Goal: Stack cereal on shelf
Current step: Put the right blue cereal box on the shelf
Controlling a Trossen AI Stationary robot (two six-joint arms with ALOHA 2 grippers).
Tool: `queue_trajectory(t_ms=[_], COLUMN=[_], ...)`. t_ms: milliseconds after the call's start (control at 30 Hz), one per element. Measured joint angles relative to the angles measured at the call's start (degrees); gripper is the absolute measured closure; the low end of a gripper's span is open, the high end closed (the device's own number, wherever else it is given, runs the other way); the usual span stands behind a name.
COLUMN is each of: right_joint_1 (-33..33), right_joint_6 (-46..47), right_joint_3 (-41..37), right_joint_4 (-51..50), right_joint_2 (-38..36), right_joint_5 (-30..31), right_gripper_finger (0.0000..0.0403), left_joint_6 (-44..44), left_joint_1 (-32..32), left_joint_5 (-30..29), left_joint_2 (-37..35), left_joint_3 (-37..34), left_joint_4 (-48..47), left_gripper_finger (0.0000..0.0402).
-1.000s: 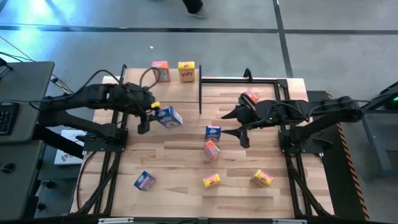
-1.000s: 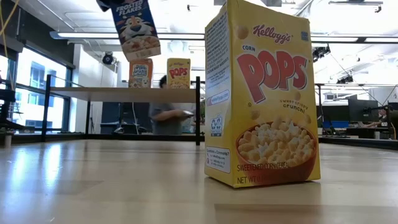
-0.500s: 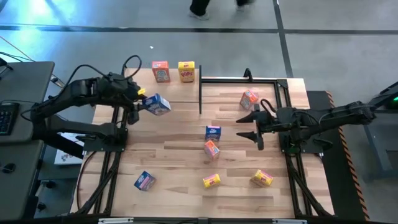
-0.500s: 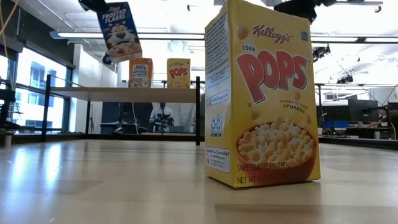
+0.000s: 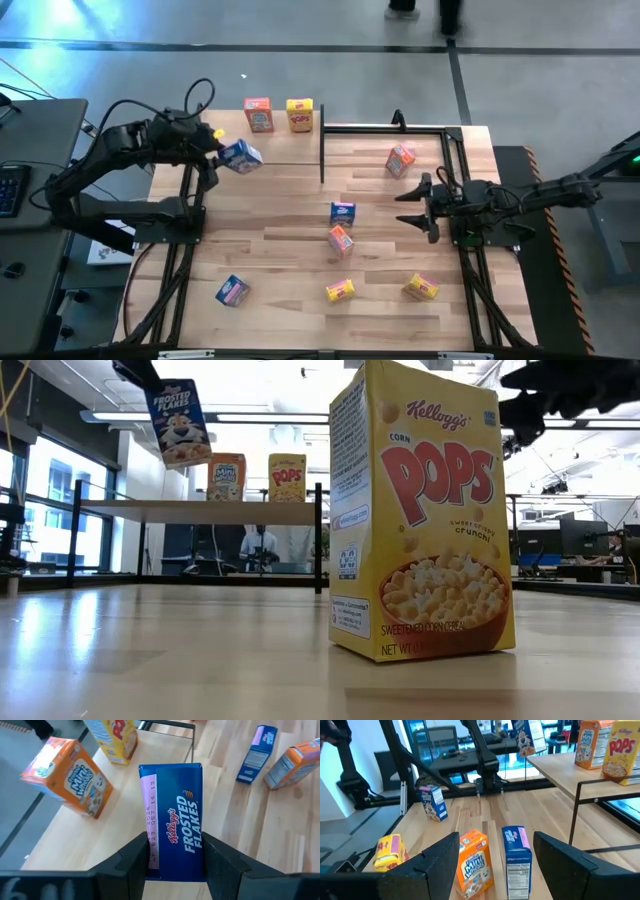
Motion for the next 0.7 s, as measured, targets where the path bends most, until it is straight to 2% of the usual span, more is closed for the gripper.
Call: queue_trajectory(t_ms=[400,700], right_joint_1=[0.0,0.0], right_joint_6=[3.1,3.1], right_joint_3=[-12.1,-17.3], right_joint_4=[4.6,7.4], right_joint_2=[-12.1,-16.4], right_joint_5=[1.0,1.1], right_gripper_finger=[0.0155,0.0155], left_joint_6=[5.5,12.1], left_joint_1=[4.2,10.2], left_joint_5=[0.2,-2.3], left_joint_2=[0.0,0.0], left_joint_3=[0.0,0.0], left_joint_4=[-0.1,-0.1], left_gripper_finger=[0.0248,0.0248])
